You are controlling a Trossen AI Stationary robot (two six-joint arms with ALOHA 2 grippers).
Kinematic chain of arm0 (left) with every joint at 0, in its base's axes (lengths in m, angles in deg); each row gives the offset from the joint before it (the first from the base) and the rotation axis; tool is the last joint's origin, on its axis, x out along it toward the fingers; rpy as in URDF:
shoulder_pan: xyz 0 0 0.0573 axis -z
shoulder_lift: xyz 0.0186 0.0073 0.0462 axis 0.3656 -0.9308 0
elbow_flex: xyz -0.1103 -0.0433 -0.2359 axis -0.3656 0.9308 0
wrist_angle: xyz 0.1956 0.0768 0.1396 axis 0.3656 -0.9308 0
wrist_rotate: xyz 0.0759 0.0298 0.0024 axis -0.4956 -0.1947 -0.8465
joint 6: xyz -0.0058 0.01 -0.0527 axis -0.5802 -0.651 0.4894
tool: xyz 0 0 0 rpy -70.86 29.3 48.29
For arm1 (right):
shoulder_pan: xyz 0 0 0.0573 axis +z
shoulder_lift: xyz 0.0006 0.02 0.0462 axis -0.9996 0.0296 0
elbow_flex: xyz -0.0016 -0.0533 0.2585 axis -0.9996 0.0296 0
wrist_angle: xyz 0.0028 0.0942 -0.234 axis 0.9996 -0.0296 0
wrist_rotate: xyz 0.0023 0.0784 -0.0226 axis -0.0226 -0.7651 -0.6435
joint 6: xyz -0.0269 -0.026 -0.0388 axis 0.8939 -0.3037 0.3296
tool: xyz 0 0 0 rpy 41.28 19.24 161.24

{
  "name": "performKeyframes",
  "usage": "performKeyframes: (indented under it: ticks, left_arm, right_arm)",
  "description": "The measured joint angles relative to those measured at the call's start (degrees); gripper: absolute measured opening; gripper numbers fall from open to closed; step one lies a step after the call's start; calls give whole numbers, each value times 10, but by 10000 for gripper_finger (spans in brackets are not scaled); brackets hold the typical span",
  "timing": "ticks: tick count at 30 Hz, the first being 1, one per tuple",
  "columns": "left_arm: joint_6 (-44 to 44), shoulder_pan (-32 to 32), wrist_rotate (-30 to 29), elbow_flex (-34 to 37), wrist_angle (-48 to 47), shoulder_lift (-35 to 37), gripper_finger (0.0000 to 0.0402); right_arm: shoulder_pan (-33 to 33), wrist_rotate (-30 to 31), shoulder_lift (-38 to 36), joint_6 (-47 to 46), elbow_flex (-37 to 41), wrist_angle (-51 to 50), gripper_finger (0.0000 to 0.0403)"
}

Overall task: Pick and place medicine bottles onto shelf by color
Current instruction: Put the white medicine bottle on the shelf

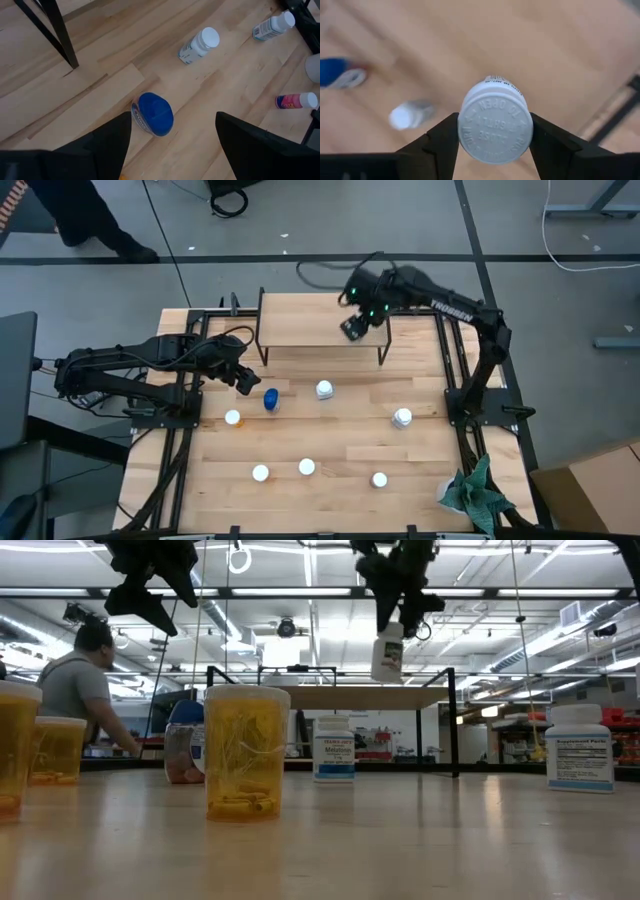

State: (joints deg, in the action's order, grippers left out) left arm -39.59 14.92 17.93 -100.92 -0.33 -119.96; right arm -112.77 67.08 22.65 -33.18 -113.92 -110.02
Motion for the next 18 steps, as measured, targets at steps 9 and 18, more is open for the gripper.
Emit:
performKeyframes:
  ticks: [9, 18]
  left_arm:
    - [0, 0, 0, 0, 0, 0, 293]
    - [1, 0, 0, 0, 0, 0, 293]
  right_arm:
    - [-121, 21, 0, 79, 0, 6, 211]
    - [-174, 16, 3, 110, 0, 64, 211]
